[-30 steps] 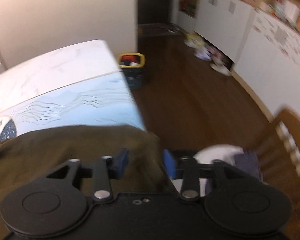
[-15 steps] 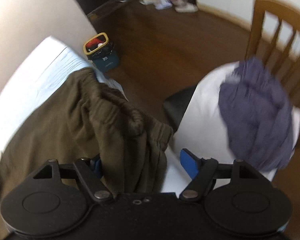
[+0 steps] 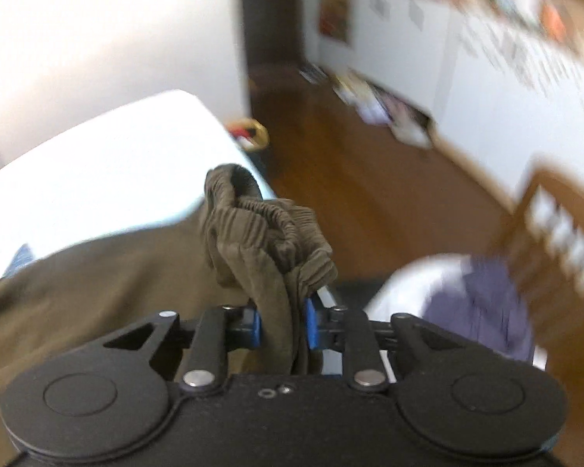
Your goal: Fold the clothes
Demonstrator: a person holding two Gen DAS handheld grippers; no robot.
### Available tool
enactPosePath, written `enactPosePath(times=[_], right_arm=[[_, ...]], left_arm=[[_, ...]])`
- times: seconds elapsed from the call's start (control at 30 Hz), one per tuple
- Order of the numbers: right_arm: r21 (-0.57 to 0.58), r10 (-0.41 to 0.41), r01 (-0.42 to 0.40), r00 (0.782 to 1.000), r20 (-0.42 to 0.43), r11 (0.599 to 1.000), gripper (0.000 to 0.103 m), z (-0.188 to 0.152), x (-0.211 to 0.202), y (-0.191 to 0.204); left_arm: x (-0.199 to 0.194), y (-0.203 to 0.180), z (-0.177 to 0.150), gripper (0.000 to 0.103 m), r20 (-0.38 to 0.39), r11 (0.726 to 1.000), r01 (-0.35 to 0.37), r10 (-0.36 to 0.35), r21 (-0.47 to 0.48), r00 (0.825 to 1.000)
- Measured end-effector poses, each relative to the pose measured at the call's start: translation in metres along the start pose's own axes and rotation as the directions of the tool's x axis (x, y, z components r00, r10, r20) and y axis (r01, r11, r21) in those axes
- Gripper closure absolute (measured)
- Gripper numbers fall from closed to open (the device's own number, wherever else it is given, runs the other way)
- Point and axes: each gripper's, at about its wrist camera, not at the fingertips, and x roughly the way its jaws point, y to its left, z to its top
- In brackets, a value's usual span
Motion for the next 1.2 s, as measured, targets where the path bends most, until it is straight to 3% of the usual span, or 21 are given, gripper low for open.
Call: enactPosePath(times=[0.1,0.17,0.3,0.37,0.5,0.6,0.77,0.87,0.97,1.03,1.17,1.2], right_arm=[[-0.165,0.118,-0.107,0.991,0.062,0.98,0.0,0.005,-0.039,0.042],[-0.29,0.197,-0.167,0.977,0.076,0.942,0.0,0.002,-0.06,0.075],[-0.455,0.337,-0.302,0.941,-0.004,0.838,0.0,-0.028,-0.076,0.141],[-0.502,0.354,-0.337,0.933,-0.065,0.797,0.0,-0.056,-0.069,0.171],[-0.545,0.271,-0.329,0.944,-0.186,0.771,0.0,-0.111,-0.033,0.207],[-0.545,0.275,-0.324,0.946,-0.171,0.773,0.0,-0.11,-0.039,0.211],[-0.512,0.397,-0.402,0.909,-0.124,0.76,0.0,-0.091,-0.074,0.213],[-0.536,0.367,-0.412,0.91,-0.195,0.737,0.0,-0.108,-0.057,0.238],[-0.624,0.298,-0.367,0.929,-0.218,0.689,0.0,-0.128,-0.048,0.256],[-0.636,0.332,-0.404,0.913,-0.237,0.658,0.0,-0.121,-0.061,0.25],[-0.518,0.476,-0.547,0.835,-0.276,0.658,0.0,-0.079,-0.09,0.213],[-0.499,0.482,-0.542,0.838,-0.257,0.676,0.0,-0.07,-0.092,0.206]], left_arm=[[-0.001,0.001,-0.001,0.079,0.004,1.0,0.004,-0.004,0.007,1.0],[-0.002,0.001,-0.002,0.079,0.007,1.0,0.006,-0.006,0.009,1.0],[-0.003,0.002,-0.003,0.079,0.012,1.0,0.009,-0.01,0.019,1.0],[-0.003,0.002,-0.004,0.079,0.015,1.0,0.011,-0.011,0.022,1.0],[-0.002,0.002,-0.004,0.079,0.022,0.999,0.015,-0.016,0.028,1.0],[-0.001,0.003,-0.004,0.079,0.026,0.999,0.02,-0.021,0.029,0.999],[-0.002,0.005,-0.007,0.079,0.04,0.999,0.028,-0.029,0.028,0.999],[-0.003,0.005,-0.008,0.079,0.051,0.999,0.029,-0.03,0.023,0.998],[-0.009,0.004,-0.009,0.079,0.062,0.999,0.03,-0.031,0.019,0.998],[-0.02,0.005,-0.01,0.078,0.081,0.999,0.048,-0.05,0.024,0.995],[-0.044,0.011,-0.017,0.076,0.133,0.998,0.067,-0.069,0.015,0.989],[-0.047,0.011,-0.019,0.076,0.138,0.997,0.071,-0.072,0.01,0.988]])
